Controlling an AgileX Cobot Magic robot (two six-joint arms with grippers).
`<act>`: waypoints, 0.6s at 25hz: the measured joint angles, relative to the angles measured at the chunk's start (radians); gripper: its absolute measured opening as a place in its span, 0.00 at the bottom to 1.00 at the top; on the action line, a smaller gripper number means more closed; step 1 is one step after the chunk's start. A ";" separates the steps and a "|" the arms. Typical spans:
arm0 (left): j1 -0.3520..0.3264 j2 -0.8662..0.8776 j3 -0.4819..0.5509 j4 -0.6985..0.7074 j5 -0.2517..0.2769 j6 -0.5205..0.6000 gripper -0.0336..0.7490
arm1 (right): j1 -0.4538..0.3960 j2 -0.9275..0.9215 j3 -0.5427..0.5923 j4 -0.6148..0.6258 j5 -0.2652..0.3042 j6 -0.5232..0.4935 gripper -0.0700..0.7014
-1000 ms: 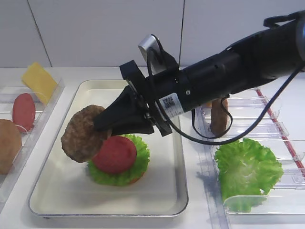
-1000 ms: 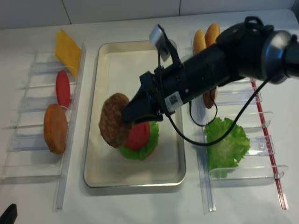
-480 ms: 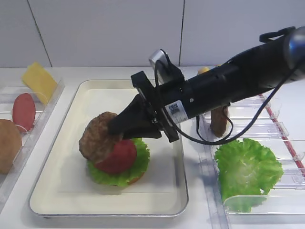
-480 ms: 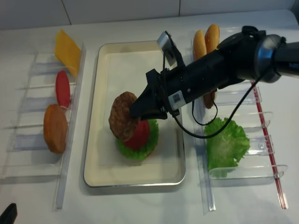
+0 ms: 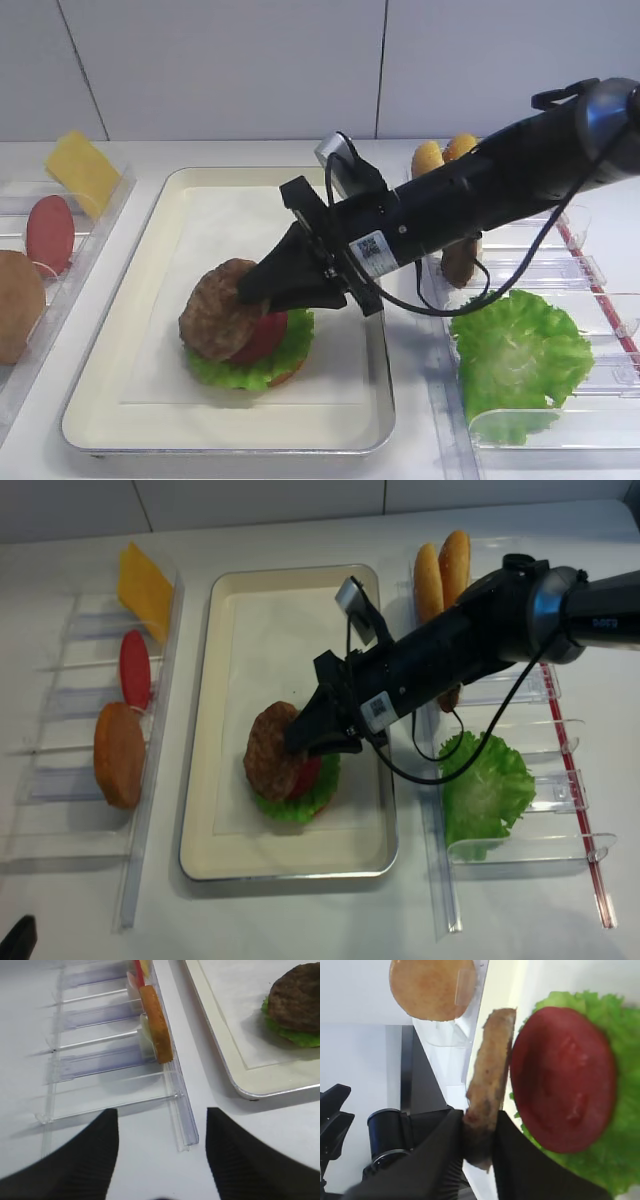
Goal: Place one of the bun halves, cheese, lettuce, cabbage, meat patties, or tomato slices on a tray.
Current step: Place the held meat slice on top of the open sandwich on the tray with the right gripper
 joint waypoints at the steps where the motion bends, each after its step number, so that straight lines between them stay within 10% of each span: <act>1: 0.000 0.000 0.000 0.000 0.000 0.000 0.53 | -0.005 0.000 0.000 -0.004 0.000 0.000 0.30; 15: 0.000 0.000 0.000 0.000 -0.002 0.000 0.53 | -0.041 0.000 0.000 -0.033 0.002 0.000 0.30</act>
